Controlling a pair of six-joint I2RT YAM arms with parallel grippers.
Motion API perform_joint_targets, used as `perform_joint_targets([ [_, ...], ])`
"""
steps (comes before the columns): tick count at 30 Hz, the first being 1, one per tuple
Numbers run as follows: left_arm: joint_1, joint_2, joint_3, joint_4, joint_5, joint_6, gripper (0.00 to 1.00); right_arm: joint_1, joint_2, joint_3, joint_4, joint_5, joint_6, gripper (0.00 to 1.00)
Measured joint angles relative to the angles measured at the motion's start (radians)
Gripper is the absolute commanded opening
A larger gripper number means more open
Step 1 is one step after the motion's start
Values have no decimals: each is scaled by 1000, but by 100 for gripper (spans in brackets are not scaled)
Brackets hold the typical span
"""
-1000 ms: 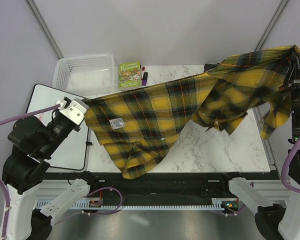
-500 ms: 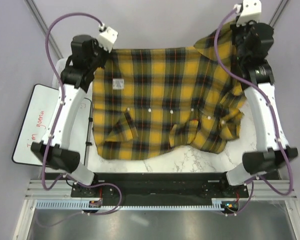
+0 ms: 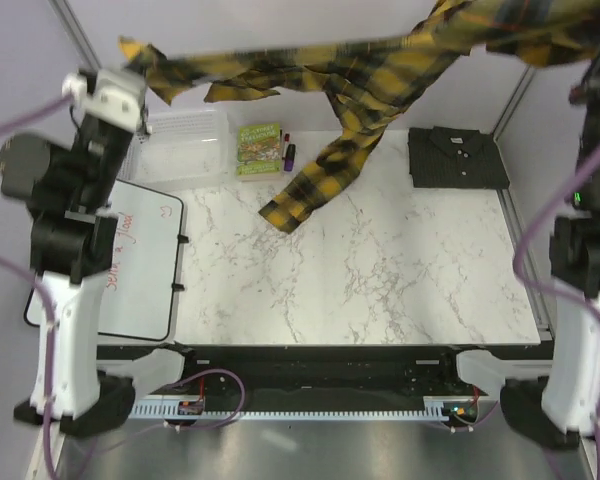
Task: Fold and stack the long sleeve shirts
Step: Flatten the shirt out
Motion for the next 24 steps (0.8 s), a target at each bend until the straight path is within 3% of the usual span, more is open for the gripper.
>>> perform_joint_targets([
  [4, 6, -392, -503, 19, 137, 64, 2, -3, -340, -350, -27, -88, -91, 0],
  [7, 9, -577, -787, -67, 244, 143, 3, -5, -534, -629, -108, -132, -218, 0],
  [10, 10, -724, -1083, -257, 357, 238, 10, -7, -599, -852, -275, -178, -351, 6],
  [11, 10, -753, -1155, -326, 381, 266, 15, -7, -599, -906, -335, -194, -389, 14],
  [12, 10, -780, -1223, -388, 409, 301, 30, -8, -598, -978, -424, -222, -443, 39],
  [13, 10, -810, -1284, -457, 435, 343, 35, -8, -591, -1034, -510, -247, -494, 54],
  [14, 10, -829, -1323, -512, 454, 383, 40, -8, -581, -1075, -607, -274, -542, 70],
  [15, 10, -852, -1358, -591, 478, 427, 58, -10, -574, -1092, -689, -294, -581, 98],
  [16, 10, -873, -1380, -656, 495, 460, 67, -10, -569, -1098, -783, -322, -629, 98],
  [20, 10, -941, -1387, -821, 517, 557, 70, -9, -558, -1010, -1026, -399, -771, 98],
  [24, 10, -871, -1337, -852, 504, 574, 75, -9, -521, -877, -1119, -422, -814, 98],
])
